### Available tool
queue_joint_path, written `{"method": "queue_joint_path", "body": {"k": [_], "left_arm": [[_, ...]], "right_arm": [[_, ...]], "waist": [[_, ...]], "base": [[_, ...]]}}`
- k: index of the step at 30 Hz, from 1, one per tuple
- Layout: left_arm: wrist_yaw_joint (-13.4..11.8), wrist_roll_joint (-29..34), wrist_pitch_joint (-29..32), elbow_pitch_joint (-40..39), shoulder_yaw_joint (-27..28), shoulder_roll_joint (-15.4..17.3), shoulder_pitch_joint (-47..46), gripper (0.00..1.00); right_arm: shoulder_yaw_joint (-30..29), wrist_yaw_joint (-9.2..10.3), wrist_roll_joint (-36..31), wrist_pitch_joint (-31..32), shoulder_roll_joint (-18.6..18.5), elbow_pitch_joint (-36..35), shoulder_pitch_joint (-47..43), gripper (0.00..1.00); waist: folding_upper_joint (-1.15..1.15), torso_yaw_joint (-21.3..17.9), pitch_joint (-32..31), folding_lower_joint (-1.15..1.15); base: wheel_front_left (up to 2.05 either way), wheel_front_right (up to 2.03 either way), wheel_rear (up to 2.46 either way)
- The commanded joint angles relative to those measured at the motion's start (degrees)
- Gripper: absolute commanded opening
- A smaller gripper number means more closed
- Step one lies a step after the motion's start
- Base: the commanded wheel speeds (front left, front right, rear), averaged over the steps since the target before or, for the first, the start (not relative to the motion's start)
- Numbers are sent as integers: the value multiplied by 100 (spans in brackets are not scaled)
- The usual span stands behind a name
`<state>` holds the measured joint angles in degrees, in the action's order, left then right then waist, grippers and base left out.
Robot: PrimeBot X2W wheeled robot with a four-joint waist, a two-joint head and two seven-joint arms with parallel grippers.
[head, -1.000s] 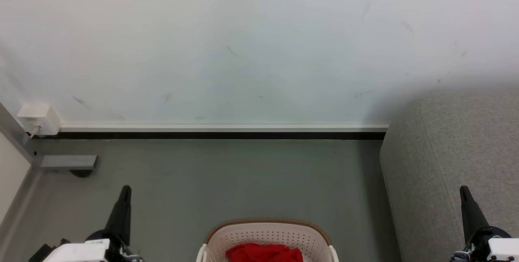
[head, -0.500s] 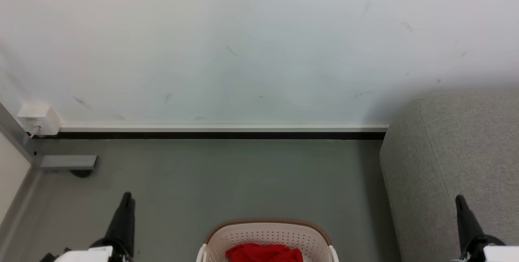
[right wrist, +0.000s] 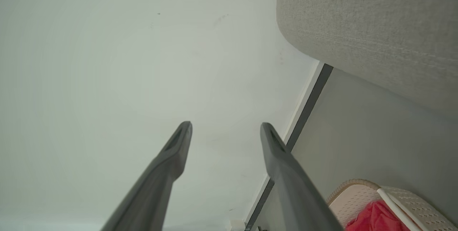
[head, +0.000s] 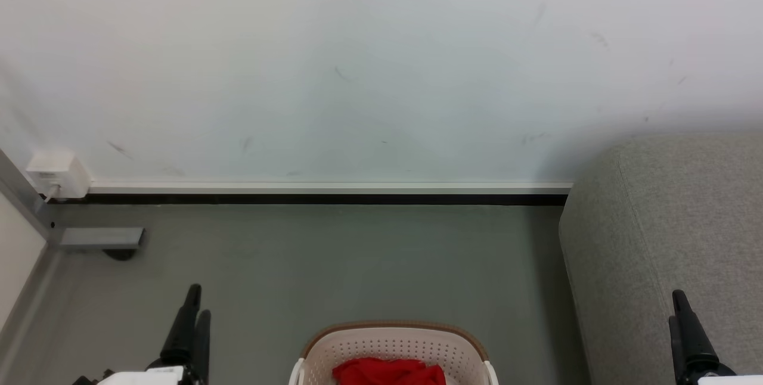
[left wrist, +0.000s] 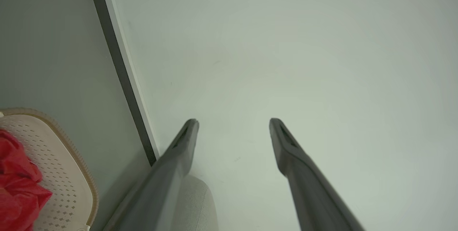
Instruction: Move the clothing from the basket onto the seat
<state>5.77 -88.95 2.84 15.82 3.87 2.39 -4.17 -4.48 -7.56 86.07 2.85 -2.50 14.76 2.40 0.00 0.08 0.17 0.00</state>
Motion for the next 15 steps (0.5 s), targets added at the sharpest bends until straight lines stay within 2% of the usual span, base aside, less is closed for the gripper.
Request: {"method": "queue_joint_path", "body": {"k": [1,15], "left_arm": [[-31,177,-59,-127,-8,24,-81,100],[-688,1812,-397,-387,-526,32,-99,100]], "right_arm": [[8,2,-187,-57,-95,-132,53,100],[264,3,-2233,-396,-218,-511,-111,100]], "waist": [[0,-3,0,0],[0,-6,11,0]], "base": [[0,0,0],[0,0,0]]}}
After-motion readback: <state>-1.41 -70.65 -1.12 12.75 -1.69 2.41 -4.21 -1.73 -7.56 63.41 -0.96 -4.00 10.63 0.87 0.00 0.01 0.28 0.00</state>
